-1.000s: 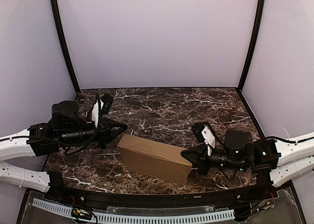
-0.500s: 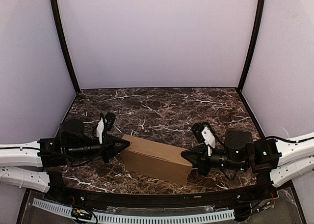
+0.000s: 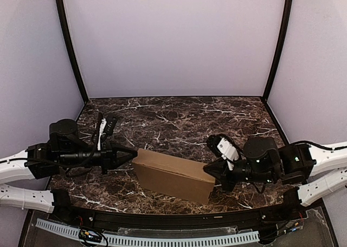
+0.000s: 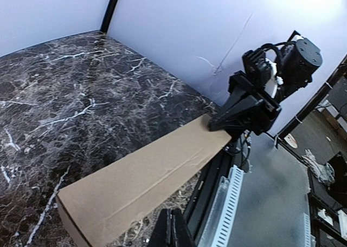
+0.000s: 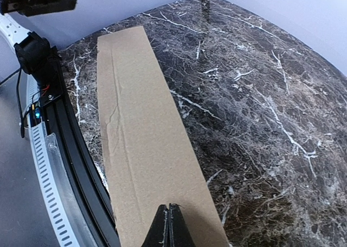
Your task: Fold the paper box
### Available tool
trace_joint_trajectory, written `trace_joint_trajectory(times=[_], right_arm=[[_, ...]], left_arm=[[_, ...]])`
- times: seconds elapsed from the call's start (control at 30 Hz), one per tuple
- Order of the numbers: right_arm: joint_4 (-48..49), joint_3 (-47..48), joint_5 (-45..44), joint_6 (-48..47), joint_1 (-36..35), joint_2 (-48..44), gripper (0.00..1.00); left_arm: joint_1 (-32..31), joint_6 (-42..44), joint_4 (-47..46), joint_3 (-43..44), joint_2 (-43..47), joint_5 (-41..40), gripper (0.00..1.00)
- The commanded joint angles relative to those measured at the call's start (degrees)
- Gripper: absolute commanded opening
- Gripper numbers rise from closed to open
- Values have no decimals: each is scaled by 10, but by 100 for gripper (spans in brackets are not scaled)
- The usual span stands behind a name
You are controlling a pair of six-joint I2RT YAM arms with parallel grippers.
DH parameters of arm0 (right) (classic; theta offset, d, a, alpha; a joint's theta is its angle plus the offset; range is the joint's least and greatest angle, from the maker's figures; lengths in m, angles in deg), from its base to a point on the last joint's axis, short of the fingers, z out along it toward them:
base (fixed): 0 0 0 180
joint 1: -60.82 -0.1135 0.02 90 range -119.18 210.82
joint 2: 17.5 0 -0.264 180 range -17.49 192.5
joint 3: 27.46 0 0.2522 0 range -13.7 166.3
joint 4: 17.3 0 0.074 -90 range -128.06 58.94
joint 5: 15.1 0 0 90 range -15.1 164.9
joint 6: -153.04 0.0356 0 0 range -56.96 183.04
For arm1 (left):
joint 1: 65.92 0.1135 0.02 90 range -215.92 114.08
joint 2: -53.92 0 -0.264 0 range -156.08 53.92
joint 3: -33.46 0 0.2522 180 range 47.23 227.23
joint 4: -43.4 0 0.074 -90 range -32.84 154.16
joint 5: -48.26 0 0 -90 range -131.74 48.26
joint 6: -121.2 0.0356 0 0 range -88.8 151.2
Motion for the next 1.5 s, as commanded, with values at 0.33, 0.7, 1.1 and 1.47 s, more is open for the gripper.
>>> trace_joint_trajectory(times=[0.33, 0.7, 1.1, 1.47], right_arm=[[-104, 131, -16, -131, 110, 28, 0], [-51, 109, 86, -118, 242, 87, 0], [0, 65, 159, -85, 279, 97, 0], [62, 41, 277, -61, 279, 141, 0]], left_arm=[[-32, -102, -34, -62, -38, 251, 1], [-71, -222, -210, -227, -101, 101, 1], [-76, -258, -368, -265, -223, -110, 1], [-73, -288, -558, -208, -416, -158, 1]])
